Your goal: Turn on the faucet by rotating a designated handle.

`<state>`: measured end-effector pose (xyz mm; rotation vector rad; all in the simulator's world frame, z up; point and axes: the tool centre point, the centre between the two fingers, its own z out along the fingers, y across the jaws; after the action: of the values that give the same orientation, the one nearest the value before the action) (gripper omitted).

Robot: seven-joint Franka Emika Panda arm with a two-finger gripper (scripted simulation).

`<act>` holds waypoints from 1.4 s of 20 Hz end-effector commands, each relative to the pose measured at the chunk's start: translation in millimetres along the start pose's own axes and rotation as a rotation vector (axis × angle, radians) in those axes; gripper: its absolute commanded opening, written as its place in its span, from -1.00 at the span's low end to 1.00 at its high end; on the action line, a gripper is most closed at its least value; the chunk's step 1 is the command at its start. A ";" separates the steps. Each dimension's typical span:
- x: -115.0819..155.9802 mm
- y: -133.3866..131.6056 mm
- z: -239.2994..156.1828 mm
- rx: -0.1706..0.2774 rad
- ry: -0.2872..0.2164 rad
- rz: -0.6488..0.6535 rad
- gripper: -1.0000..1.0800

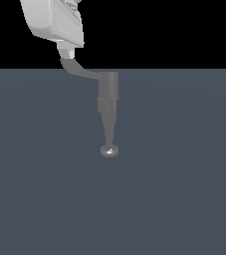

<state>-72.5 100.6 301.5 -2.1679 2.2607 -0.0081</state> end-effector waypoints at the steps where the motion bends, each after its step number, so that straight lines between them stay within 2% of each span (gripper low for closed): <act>1: 11.2 7.7 0.9 -0.005 0.002 0.008 -1.00; 15: 47.1 47.3 1.7 -0.010 0.003 0.006 -1.00; 17: 41.0 43.0 -0.8 -0.002 0.001 0.000 -1.00; 28: 107.9 44.4 1.0 -0.008 0.003 0.004 -1.00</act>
<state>-120.1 15.8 301.4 -2.1940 2.2419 -0.0072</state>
